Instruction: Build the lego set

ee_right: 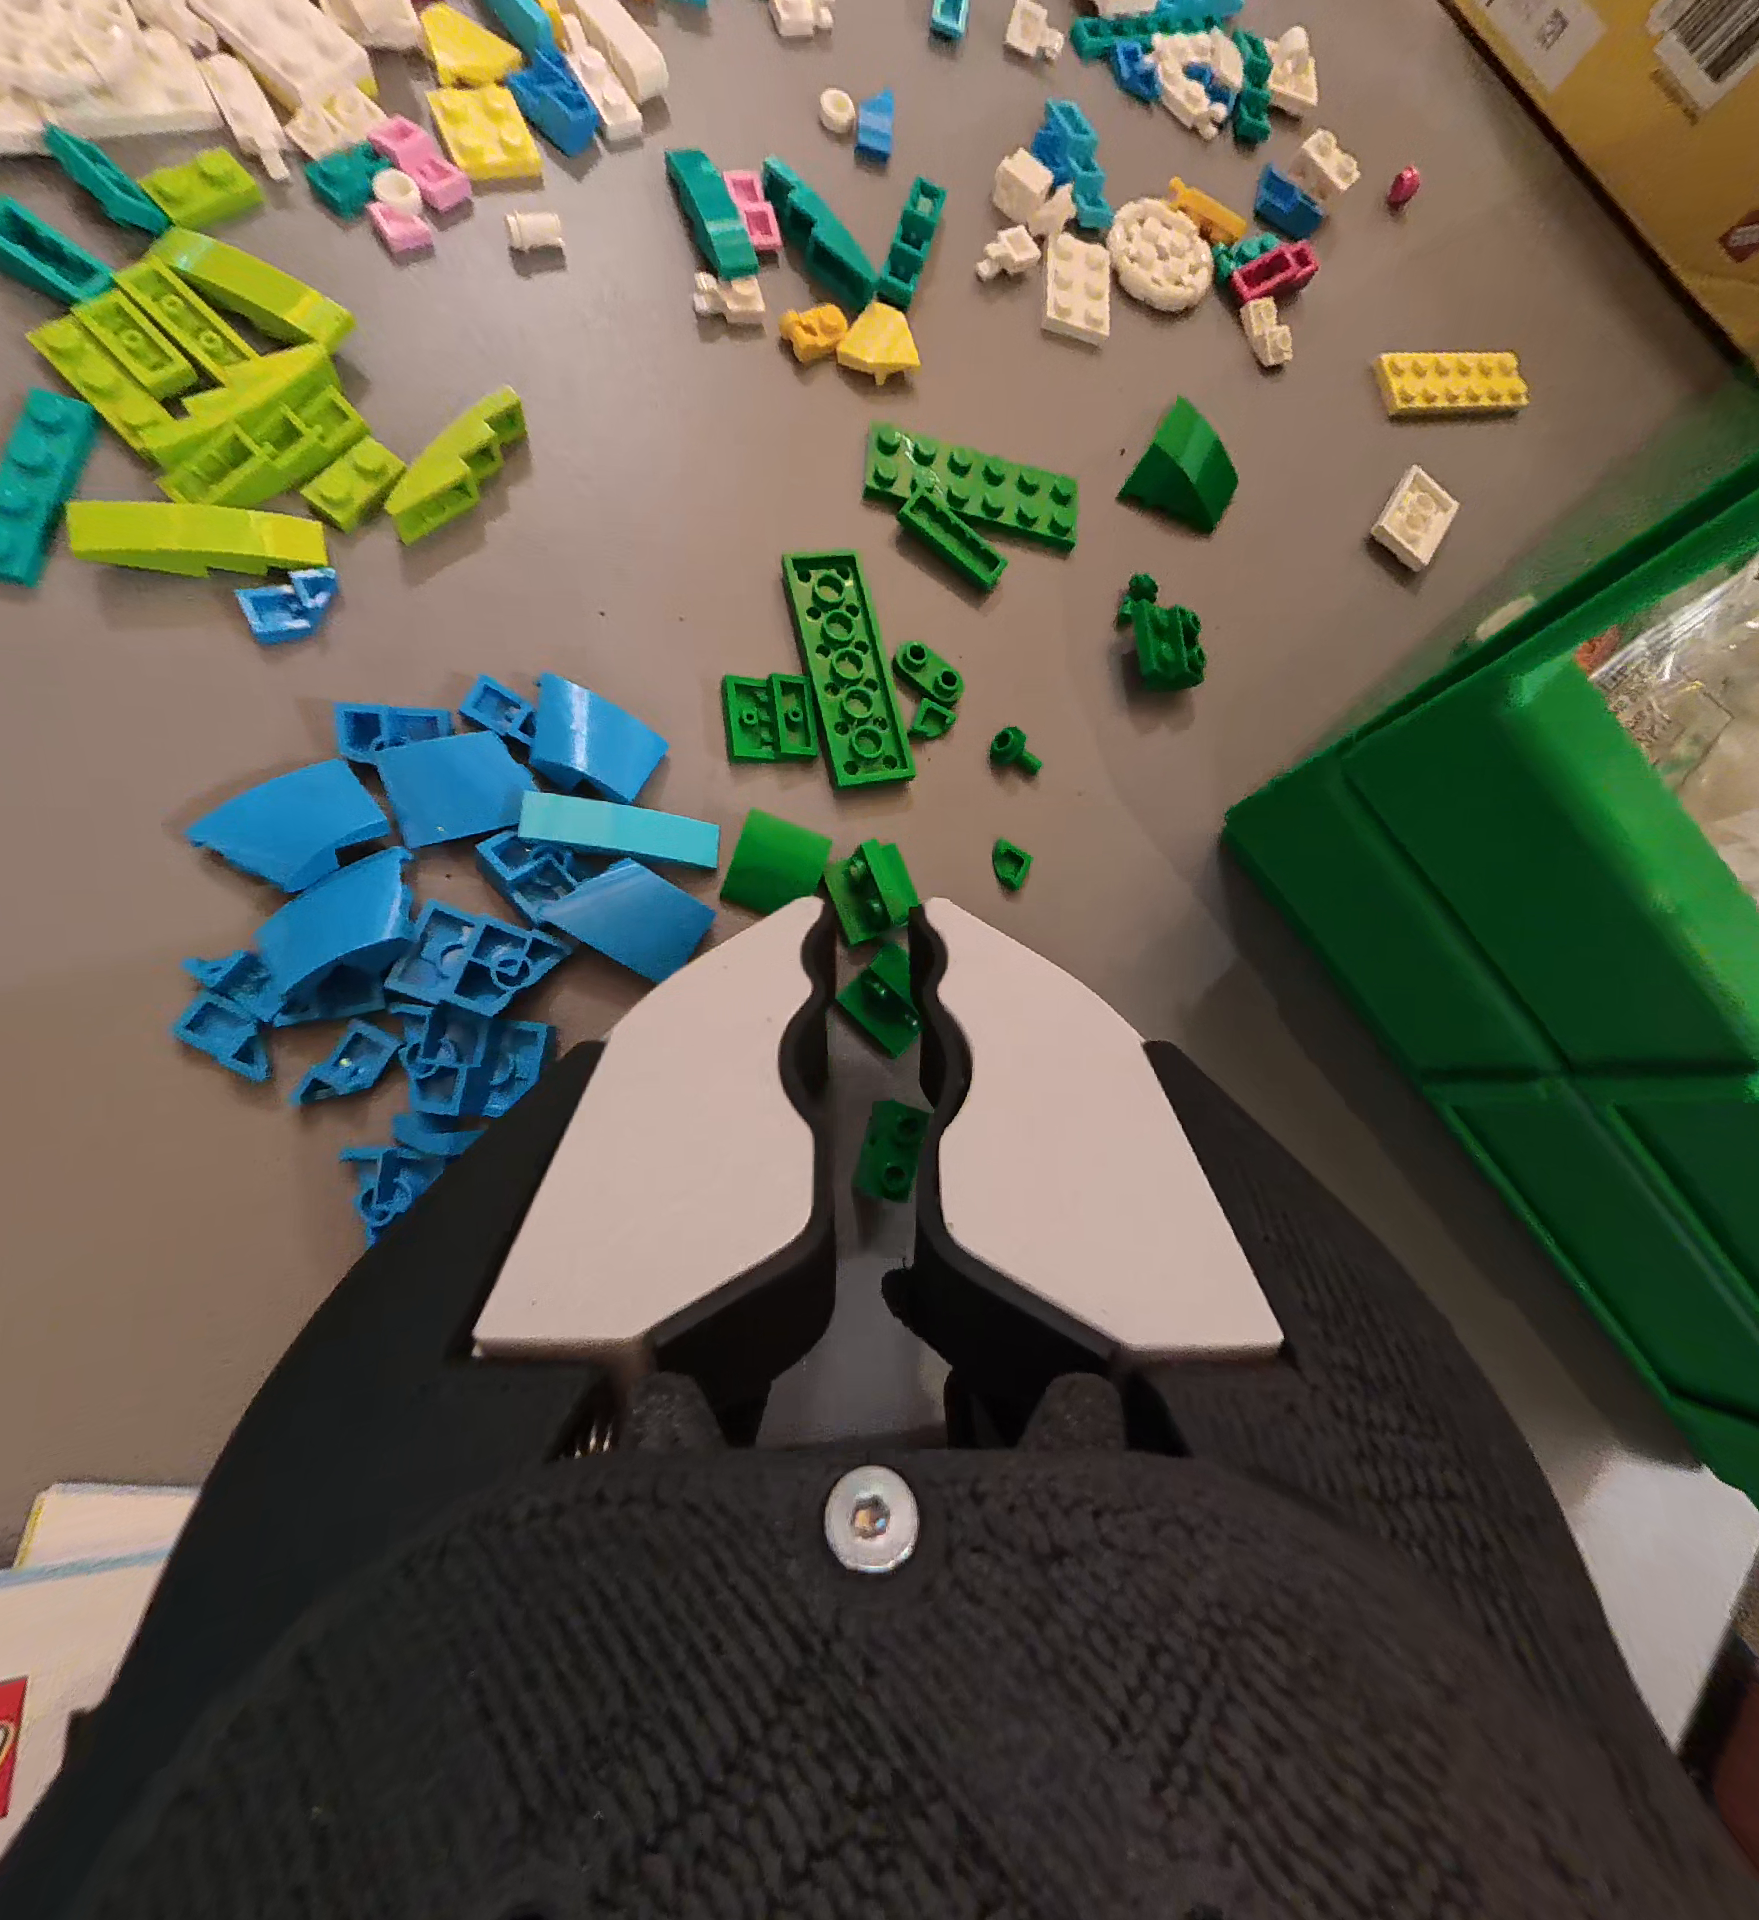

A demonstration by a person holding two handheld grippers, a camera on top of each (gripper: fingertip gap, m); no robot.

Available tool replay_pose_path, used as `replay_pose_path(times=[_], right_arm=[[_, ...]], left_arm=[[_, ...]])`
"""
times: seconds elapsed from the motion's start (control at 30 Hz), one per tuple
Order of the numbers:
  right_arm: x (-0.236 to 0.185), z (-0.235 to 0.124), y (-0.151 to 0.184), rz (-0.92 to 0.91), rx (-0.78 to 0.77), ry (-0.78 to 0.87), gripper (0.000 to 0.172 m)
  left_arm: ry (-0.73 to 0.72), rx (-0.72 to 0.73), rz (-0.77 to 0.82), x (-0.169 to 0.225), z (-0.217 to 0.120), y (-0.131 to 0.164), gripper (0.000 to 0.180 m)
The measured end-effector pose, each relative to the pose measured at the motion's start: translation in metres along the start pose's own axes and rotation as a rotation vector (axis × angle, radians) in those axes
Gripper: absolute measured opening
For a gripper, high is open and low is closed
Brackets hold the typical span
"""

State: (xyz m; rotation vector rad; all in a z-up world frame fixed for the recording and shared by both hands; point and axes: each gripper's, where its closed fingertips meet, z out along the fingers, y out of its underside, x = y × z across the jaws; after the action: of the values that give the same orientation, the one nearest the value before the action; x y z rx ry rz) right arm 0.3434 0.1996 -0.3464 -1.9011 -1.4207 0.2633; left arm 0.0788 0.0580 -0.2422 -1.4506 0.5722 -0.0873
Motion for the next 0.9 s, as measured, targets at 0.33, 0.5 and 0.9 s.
replay_pose_path(times=[0.33,0.5,0.9], right_arm=[[0.013,0.007,-0.008,0.071,-0.01,0.04,0.004],[0.025,0.01,-0.002,0.105,-0.06,0.121,0.003],[0.021,-0.039,-0.012,0.124,0.008,0.066,0.003]], left_arm=[[0.007,-0.003,0.007,0.002,0.001,0.001,0.0],[0.005,-0.009,0.008,0.001,0.001,0.002,0.0],[-0.015,-0.01,-0.023,-0.004,0.001,0.002,0.0]])
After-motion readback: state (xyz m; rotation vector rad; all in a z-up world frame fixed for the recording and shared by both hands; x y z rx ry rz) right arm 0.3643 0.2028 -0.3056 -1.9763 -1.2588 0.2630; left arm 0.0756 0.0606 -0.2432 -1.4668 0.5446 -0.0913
